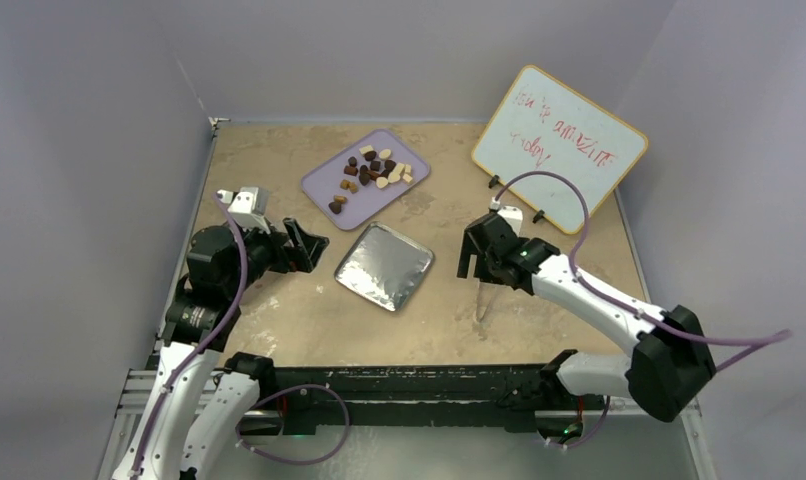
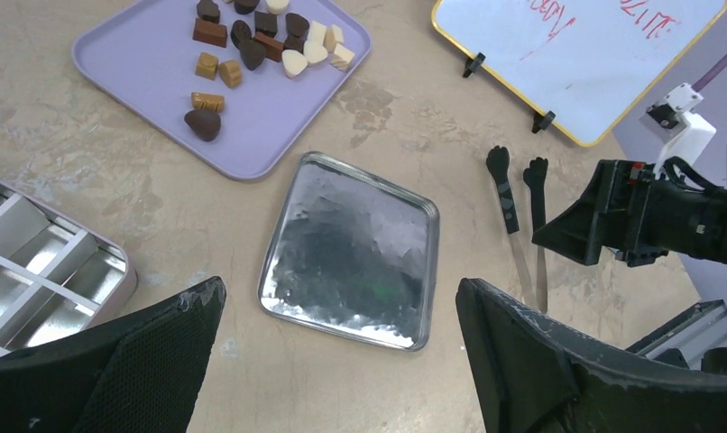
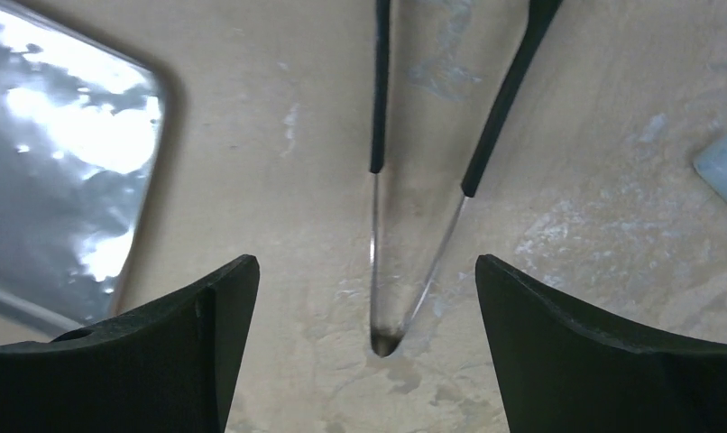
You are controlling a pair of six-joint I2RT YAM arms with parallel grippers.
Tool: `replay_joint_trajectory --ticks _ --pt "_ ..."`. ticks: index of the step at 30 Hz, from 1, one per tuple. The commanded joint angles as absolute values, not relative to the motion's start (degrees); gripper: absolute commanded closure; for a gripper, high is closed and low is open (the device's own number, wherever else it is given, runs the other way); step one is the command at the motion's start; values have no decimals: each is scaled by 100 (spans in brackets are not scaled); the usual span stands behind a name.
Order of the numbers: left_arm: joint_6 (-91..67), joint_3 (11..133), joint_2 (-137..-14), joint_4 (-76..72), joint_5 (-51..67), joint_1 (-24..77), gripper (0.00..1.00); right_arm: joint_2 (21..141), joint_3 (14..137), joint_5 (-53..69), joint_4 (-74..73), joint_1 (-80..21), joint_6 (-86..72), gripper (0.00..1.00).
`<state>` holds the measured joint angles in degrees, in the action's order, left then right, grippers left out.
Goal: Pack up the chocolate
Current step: Pick up the clamp from the center of the board.
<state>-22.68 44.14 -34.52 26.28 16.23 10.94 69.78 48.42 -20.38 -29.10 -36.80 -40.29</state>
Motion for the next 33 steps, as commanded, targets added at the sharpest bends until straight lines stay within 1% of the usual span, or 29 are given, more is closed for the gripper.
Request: replay_joint_trajectory --ticks 1,6,11,19,21,33 --pt "-2103 4576 -3491 2669 1451 1090 2 7243 4848 -2644 -3155 -3683 -4522 8" --pt "-2109 4552 -3421 2659 1407 1090 2 7537 4640 -2673 -2988 -3685 -4773 10" --pt "-2101 4564 -3498 2670 1463 1091 2 7675 4440 -2684 -2783 -3684 -4933 15" --pt "-2101 4568 -3488 2687 1441 1105 2 7898 4083 -2633 -2123 -3685 -4969 33" --pt "-2101 4555 -3487 2692 1437 1116 2 7986 4032 -2592 -2008 -3683 -4966 35" --pt "-2098 4561 -3525 2716 1372 1135 3 8604 3933 -2764 -1714 -3684 -4985 41"
